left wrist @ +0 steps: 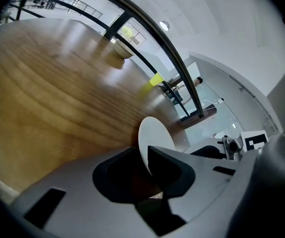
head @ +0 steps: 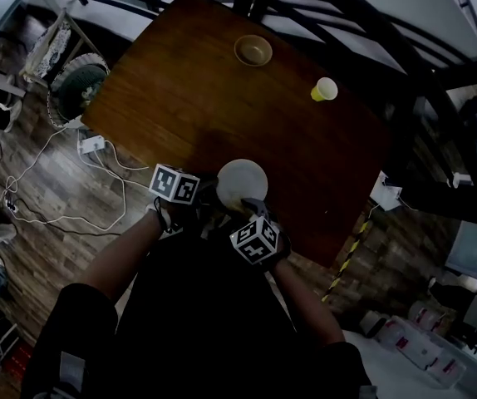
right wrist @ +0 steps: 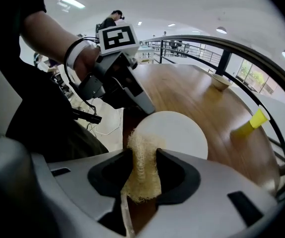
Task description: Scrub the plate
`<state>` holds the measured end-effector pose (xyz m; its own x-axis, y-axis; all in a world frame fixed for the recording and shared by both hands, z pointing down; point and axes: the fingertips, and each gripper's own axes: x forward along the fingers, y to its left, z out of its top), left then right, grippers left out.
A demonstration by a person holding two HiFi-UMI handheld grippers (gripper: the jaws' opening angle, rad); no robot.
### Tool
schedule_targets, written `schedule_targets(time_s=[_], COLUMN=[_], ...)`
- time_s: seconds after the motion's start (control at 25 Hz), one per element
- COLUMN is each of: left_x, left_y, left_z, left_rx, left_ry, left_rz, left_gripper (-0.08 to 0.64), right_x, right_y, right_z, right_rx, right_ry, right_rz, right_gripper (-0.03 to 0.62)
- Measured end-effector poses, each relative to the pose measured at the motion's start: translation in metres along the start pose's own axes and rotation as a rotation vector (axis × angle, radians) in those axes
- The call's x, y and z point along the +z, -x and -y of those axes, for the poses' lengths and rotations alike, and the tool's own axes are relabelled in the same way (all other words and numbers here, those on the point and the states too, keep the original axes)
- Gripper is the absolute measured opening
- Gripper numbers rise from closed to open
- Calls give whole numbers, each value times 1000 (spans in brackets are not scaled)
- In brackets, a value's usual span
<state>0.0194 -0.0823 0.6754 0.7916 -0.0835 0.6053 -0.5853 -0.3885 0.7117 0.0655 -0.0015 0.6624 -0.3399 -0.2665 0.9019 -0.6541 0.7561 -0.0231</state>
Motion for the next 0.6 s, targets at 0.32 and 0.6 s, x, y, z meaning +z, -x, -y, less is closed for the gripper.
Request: schedule_targets(time_s=[0.32,0.6], left_x=[-1,10], left_y=[-1,-5], left_z=[6,2], left_rx=[-8,-34], left_ry=[-7,6], left_rz=[-6,24], left_gripper=[78,78], right_x=[-12,13], right_y=[4,-18], right_z=[53,91], right_rx=[-93,-106], right_ry=[-81,-89], right_rz=[-34,-38], right_gripper=[156,156])
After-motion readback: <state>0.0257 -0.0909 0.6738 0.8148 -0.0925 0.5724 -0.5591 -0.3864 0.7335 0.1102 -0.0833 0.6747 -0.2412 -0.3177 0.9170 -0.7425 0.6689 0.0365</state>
